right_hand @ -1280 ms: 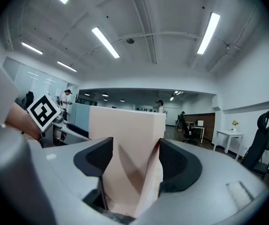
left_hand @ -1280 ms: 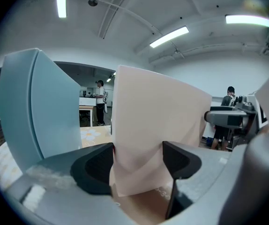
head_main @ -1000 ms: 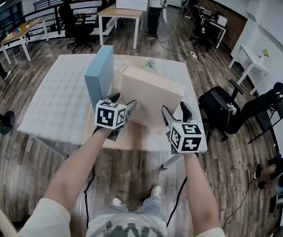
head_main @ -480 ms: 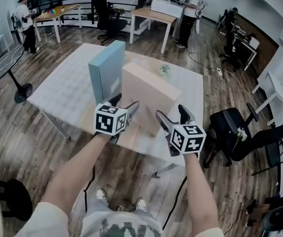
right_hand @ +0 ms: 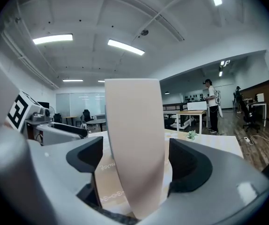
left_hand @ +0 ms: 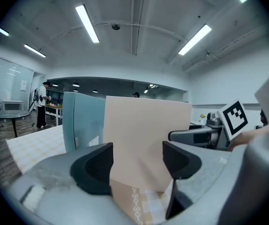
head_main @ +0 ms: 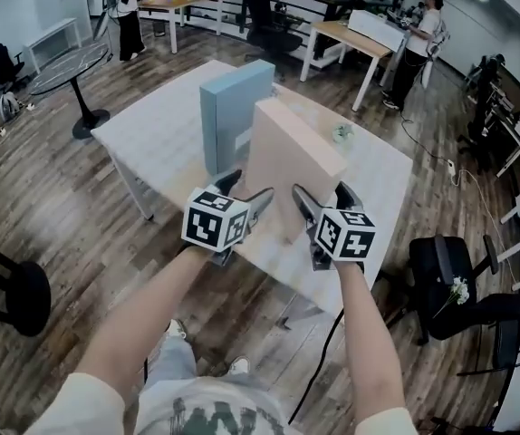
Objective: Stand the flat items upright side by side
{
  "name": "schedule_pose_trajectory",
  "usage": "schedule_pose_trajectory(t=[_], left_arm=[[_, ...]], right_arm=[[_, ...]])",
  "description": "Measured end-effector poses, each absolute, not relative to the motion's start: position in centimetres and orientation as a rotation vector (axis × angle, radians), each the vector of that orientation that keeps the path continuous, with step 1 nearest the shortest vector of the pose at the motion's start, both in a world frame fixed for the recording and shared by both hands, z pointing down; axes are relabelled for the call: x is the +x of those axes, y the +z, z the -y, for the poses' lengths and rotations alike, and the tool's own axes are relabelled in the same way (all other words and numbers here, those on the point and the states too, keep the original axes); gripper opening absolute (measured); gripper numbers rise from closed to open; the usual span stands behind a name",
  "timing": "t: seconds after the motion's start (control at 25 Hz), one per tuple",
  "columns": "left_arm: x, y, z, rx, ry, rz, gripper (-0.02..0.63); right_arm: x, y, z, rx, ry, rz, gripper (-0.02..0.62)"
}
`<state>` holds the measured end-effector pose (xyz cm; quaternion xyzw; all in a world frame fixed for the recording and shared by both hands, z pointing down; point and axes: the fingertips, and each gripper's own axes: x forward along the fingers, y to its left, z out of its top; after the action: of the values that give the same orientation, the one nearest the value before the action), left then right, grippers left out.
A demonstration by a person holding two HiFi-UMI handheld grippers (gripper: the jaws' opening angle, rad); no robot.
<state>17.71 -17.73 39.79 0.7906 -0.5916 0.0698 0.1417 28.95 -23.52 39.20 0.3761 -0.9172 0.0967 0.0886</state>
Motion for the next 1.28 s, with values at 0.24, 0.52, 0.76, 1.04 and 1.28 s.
schedule_pose_trajectory(t=[0.24,0.52,0.76,1.04,1.28], left_arm=[[15.5,39.4,16.5,2.221,0.208,1.804,0.334],[14.0,38.7,16.6,2.185,0.207,1.862,0.334],[11.9,37.9,17.2,2.177,0.208,1.891,0.334],[8.1,38.1,18.5,2.195,0.226,1.886,0.334],[2.0,37.7,19.3,2.264,0.252,1.823,0.334]], right_arm=[[28.0,39.8,24.4,1.104,0.273,2.715,0.35],[27.9,39.3,24.9,1.167,0.178,2.691,0.316],[26.7,39.0,24.9,1.272,0.106,2.678,0.31],[25.2,39.6,25.6,1.45,0.064,2.609,0.31],[21.5,39.1,25.6,1.639,0.061,2.503,0.31]])
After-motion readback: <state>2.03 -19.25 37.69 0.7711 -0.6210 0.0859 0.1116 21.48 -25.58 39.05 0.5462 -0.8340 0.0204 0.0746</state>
